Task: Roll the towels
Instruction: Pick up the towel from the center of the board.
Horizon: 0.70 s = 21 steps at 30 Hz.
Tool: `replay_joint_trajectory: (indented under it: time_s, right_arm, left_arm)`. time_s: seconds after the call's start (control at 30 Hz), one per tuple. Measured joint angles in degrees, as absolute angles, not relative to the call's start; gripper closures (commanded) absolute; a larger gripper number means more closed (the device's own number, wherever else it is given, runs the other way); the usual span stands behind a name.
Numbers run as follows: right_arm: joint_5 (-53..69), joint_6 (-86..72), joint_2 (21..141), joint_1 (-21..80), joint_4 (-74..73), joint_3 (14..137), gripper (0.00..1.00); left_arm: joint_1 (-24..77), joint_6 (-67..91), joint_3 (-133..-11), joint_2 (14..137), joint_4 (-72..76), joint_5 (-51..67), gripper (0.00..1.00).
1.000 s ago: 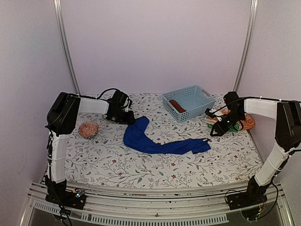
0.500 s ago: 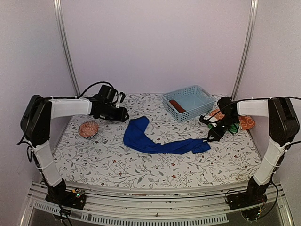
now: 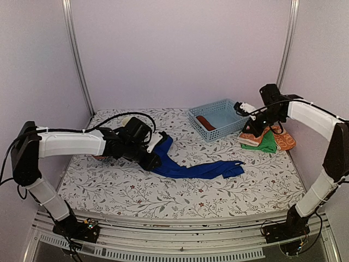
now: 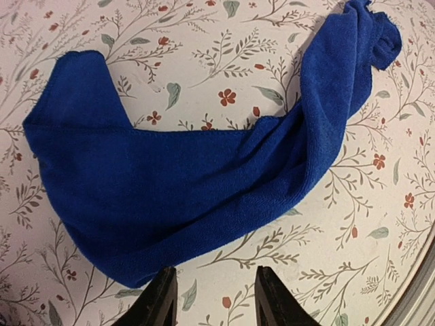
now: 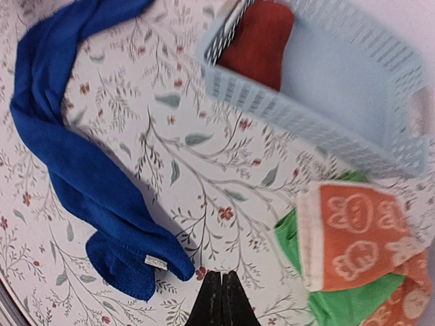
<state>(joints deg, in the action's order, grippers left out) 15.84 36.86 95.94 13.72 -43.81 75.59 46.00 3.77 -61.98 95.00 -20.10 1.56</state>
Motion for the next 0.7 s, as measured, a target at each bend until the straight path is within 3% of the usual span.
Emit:
replay_joint_trajectory:
  time_s: [0.1,0.17,0.3,0.53,0.7]
  right_arm:
    - [17.7,36.5,87.2,13.7,-43.6,80.1,0.62]
    - [17.7,37.0,81.0,13.7,-42.1,79.8,0.55]
    - [14.4,38.9,77.9,13.7,-39.4,73.8,0.55]
    - [7.2,42.5,88.3,11.8,-37.0,58.4,0.56]
    - [5.9,44.5,89.9,11.7,-35.3,55.7,0.56]
  left_arm:
    - [46.2,2.5,-59.1,91.0,-19.7,1.5,0.59]
    - [46.4,1.8,-58.7,89.8,-19.5,1.5,0.59]
    - [47.4,1.5,-58.6,89.5,-18.6,1.3,0.59]
    - [48.4,2.0,-56.1,89.5,-16.0,1.3,0.59]
    - [48.6,2.3,-55.2,89.5,-15.2,1.3,0.58]
